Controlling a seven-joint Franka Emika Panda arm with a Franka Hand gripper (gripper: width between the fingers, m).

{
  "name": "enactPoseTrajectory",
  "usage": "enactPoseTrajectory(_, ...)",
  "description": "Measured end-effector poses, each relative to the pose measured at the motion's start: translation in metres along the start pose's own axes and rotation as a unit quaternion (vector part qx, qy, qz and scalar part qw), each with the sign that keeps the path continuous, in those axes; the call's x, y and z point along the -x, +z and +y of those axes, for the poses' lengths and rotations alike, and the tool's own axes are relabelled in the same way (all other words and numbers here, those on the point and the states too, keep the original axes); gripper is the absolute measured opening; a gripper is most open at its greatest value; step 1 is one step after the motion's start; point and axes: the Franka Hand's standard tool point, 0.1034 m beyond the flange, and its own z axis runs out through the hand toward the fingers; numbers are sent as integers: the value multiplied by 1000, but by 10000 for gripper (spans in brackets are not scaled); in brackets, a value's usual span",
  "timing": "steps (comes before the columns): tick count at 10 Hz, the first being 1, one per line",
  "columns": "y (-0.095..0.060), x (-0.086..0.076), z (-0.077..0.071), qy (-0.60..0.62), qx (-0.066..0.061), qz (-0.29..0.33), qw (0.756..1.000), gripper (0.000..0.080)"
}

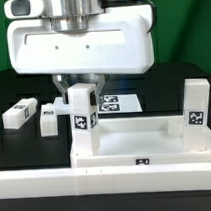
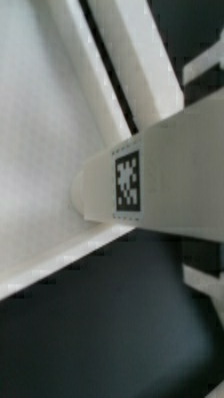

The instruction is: Assemble desk

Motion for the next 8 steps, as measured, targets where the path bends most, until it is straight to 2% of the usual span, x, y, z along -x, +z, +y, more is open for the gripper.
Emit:
enactPoseTrajectory(5,0,0,-1,154,-4,1,988,290)
enactPoseTrajectory(8,1,0,-2,185,-5,2,983,290)
